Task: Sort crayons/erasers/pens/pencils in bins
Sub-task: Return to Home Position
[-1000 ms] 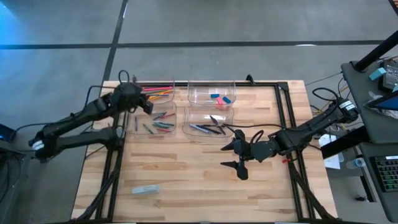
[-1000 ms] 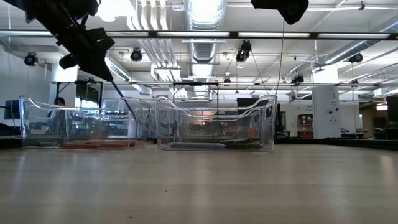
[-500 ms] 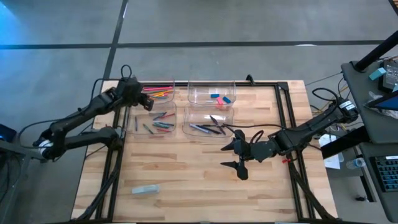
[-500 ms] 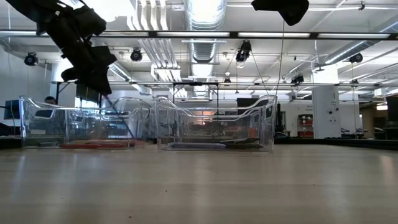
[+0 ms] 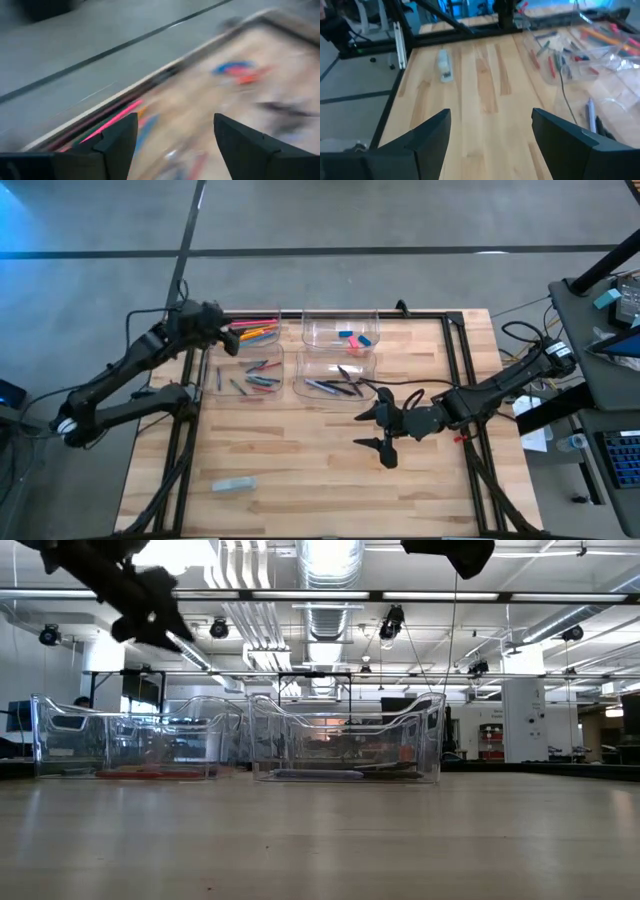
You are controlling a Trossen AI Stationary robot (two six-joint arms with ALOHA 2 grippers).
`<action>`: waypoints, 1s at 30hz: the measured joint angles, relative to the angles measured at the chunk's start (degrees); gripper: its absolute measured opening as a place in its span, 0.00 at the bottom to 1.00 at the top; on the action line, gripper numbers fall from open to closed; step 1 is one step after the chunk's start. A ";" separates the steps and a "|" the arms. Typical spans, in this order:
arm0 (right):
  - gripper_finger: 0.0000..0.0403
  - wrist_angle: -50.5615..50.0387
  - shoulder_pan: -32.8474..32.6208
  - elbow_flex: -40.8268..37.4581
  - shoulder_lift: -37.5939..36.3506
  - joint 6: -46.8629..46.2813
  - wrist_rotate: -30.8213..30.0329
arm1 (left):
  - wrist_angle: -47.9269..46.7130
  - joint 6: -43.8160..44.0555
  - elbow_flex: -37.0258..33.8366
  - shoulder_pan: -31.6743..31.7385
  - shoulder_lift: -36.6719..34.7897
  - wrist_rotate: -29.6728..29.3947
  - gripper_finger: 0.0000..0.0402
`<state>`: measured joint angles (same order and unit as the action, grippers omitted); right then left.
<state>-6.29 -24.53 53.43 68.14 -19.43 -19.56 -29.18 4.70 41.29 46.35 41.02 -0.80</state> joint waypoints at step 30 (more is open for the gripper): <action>0.36 0.52 11.26 -13.47 -31.04 19.84 7.55 | 11.30 -1.01 -0.86 -25.19 -16.23 10.82 0.07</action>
<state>-5.78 -13.28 39.96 37.10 0.41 -12.01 -17.88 3.70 40.43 21.17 24.79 10.02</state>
